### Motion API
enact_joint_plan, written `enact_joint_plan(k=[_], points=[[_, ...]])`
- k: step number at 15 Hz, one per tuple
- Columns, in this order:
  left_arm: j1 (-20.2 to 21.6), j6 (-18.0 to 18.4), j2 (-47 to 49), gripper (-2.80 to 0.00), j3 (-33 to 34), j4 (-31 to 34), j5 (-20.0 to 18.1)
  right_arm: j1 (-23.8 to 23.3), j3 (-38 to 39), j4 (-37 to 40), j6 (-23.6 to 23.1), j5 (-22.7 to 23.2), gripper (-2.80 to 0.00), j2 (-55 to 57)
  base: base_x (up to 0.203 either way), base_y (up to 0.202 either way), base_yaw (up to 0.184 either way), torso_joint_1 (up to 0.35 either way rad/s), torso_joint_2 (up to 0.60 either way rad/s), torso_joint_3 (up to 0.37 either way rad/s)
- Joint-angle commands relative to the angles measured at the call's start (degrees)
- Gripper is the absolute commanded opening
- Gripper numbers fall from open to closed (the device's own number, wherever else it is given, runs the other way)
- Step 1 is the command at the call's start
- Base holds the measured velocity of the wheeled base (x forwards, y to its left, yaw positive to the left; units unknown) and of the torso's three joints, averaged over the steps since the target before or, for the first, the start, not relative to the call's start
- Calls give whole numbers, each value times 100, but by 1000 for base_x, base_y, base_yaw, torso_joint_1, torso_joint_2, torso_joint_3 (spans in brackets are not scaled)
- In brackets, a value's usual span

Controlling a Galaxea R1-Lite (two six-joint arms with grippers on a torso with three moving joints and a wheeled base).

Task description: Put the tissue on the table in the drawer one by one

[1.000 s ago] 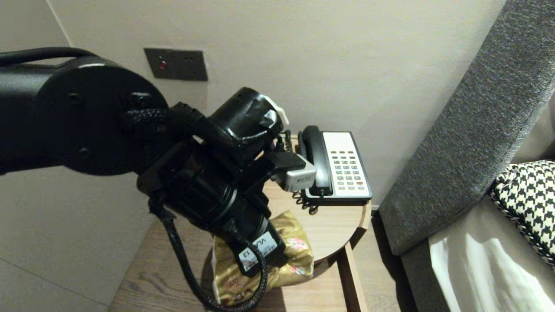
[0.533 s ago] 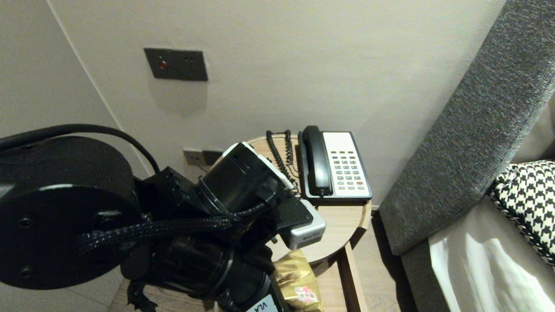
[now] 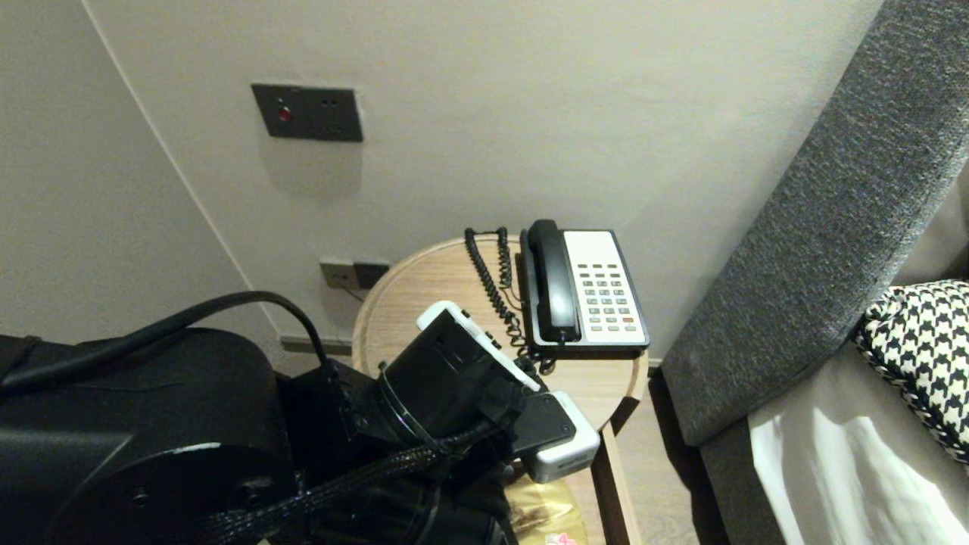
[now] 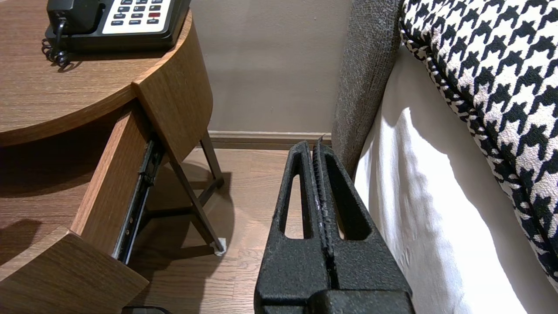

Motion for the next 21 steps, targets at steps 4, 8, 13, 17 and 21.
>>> enact_joint_plan(k=[4,8,13,17,21], points=[[-43,36,29,-280,726,-842,-71,1,229,-6,2,-1,-280,-4,0,0,0,0,0,0],[-80,21,67,-280,1097,-1219,-104,1,229,-6,2,-1,-280,-4,0,0,0,0,0,0],[-87,10,300,-280,1169,-1524,-332,1,229,-6,2,-1,-280,-4,0,0,0,0,0,0],[-80,-26,502,-280,1417,-2052,-332,1,229,-6,1,-1,-280,-4,0,0,0,0,0,0],[-78,-32,722,-280,1534,-2403,-332,1,229,-6,-1,-1,-280,-4,0,0,0,0,0,0]])
